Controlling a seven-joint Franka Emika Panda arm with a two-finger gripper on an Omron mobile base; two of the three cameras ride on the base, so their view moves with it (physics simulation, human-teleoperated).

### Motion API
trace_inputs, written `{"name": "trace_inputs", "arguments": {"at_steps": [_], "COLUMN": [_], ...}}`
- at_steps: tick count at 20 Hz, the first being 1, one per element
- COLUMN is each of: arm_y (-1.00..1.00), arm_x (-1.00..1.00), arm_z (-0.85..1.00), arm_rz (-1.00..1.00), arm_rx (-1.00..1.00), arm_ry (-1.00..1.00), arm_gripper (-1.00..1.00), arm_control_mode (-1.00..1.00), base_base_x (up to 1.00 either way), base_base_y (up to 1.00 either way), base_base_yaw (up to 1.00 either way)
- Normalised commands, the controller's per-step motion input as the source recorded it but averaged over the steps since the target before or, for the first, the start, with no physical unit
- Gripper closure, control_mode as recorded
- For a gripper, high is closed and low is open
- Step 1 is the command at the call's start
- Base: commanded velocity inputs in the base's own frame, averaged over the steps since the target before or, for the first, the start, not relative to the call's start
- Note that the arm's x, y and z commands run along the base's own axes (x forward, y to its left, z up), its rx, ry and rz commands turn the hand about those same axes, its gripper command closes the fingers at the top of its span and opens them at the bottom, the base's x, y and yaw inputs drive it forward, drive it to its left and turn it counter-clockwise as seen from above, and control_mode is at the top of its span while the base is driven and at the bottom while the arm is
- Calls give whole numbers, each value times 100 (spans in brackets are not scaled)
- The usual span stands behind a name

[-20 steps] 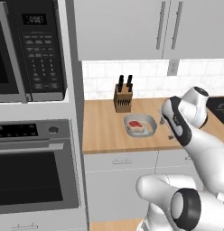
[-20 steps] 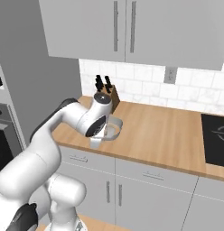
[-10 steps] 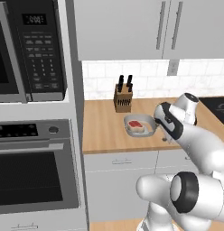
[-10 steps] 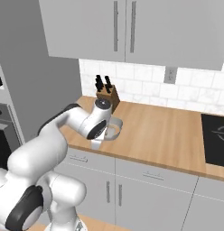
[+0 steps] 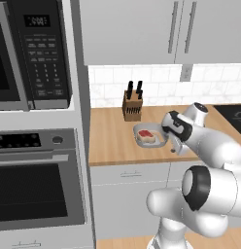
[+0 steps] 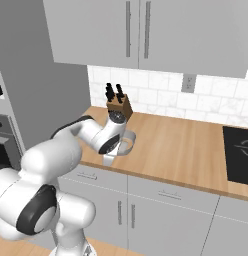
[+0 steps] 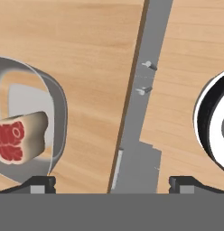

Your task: Take the meat container that has the steak and place it on the second highest rack of the freezer. Then take the vegetable container that has the lemon wedge and lime and place it on the highest rack of the freezer.

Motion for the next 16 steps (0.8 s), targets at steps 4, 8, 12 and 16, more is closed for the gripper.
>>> {"name": "trace_inputs", "arguments": {"at_steps": [4, 8, 12, 16], "arm_y": [0, -3, -4, -5], "arm_x": [28, 29, 28, 31], "arm_z": [-16, -15, -17, -19], "arm_rz": [0, 0, 0, 0], "arm_rx": [2, 3, 4, 5], "arm_ry": [1, 1, 1, 2], "arm_gripper": [-100, -100, -100, -100], "arm_control_mode": [-100, -100, -100, -100], "base_base_x": [0, 0, 0, 0], "base_base_y": [0, 0, 0, 0], "base_base_yaw": [0, 0, 0, 0]}}
